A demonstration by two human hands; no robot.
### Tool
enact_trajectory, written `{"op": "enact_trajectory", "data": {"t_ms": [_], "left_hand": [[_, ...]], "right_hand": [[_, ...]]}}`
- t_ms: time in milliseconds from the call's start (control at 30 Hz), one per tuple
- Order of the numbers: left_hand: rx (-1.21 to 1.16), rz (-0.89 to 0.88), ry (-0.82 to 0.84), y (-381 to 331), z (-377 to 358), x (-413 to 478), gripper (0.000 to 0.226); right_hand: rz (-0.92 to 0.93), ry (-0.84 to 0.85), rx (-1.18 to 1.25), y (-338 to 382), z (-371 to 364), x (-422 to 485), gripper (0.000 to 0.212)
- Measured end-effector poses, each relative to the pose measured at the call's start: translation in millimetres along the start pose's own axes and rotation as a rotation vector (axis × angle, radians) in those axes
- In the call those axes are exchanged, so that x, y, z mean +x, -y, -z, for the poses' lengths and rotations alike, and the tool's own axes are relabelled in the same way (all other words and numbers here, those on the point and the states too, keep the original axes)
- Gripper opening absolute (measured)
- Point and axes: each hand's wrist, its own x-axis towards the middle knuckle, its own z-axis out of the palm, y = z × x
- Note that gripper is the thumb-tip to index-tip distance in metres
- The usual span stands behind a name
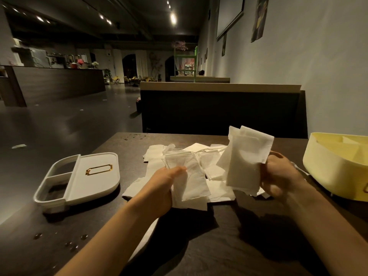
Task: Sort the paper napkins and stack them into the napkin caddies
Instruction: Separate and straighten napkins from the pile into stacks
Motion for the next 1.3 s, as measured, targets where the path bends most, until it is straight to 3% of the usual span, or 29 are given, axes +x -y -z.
{"op": "enact_trajectory", "data": {"t_ms": [133, 200, 367, 533, 733, 1033, 1200, 1300], "left_hand": [[-0.002, 0.001, 0.056, 5.5, -9.5, -3.2, 0.007], [-0.030, 0.015, 0.134, 9.3, -13.1, -3.5, 0.019], [-0.068, 0.128, 0.303, 15.4, -19.9, -4.5, 0.038], [-0.024, 0.074, 0.349, 20.1, -17.7, -4.4, 0.065], [0.114, -0.045, 0.372, 24.4, -18.8, -1.4, 0.024], [0.151, -0.027, 0.427, 26.4, -13.4, 4.7, 0.044], [0.117, -0.018, 0.334, 27.5, -15.6, 2.6, 0.017], [0.082, -0.003, 0.269, 28.1, -15.3, 4.5, 0.021]], "right_hand": [[-0.025, 0.222, 0.052, -0.5, -9.3, -7.5, 0.027], [-0.044, 0.265, 0.034, -9.1, -19.1, -7.7, 0.021], [-0.066, 0.103, -0.124, -29.9, -29.2, 1.7, 0.017], [-0.061, 0.015, -0.123, -34.6, -30.1, 3.9, 0.025], [-0.067, 0.034, -0.161, -32.8, -30.4, -1.1, 0.024], [0.013, 0.017, -0.098, -19.6, -23.3, -3.2, 0.022], [0.052, 0.012, 0.028, -7.7, -13.2, -3.5, 0.025], [0.005, 0.051, 0.093, -1.3, -9.7, -5.7, 0.026]]}}
